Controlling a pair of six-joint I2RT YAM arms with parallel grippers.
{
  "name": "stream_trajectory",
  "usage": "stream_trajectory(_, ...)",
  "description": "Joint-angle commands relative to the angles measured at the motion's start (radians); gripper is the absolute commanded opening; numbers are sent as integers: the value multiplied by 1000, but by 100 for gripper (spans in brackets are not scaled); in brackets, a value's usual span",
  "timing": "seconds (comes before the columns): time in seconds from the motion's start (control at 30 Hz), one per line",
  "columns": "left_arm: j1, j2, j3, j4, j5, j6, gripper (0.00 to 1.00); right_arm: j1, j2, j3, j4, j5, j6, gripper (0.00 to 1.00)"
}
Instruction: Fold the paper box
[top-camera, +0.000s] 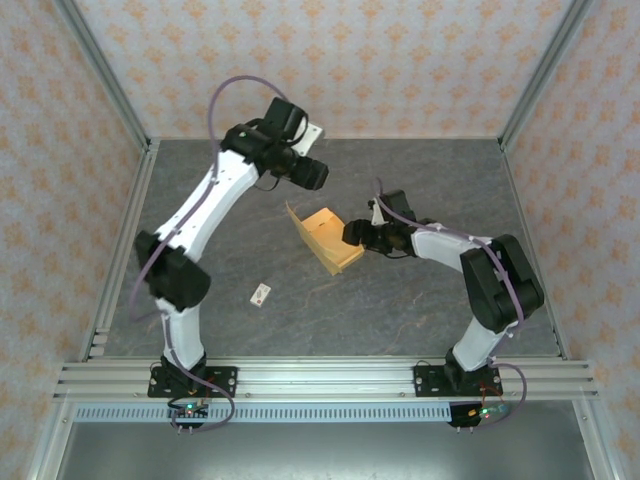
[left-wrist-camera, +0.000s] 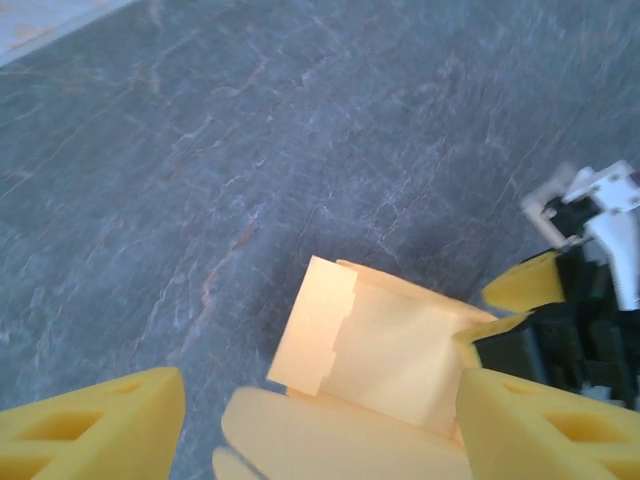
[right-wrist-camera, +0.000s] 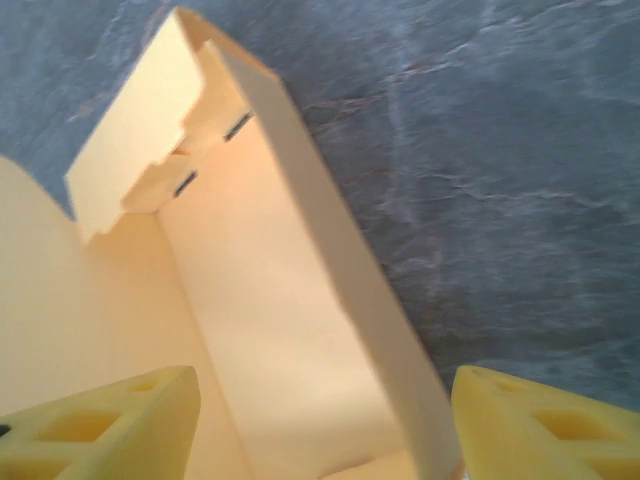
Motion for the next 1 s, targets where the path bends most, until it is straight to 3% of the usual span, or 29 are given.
stream_trajectory(0.0, 17, -152, -170, 155, -58, -168, 72, 27, -30, -45, 67, -48, 43, 67)
stream_trajectory(0.27, 60, -472, -619, 277, -173, -344, 73, 107, -59, -135, 212, -41, 168, 62)
stream_trajectory(0.53, 83, -780, -877, 224, -323, -403, 77, 253, -36, -121, 265, -8, 216, 60)
stream_trajectory(0.7, 83, -846, -910, 207, -184, -416, 80, 269, -38, -97, 191, 32, 160, 61)
stream_trajectory(0.97, 60, -699, -864, 299, 14, -417, 79, 244, -116, -17, -8, 174, 9, 71)
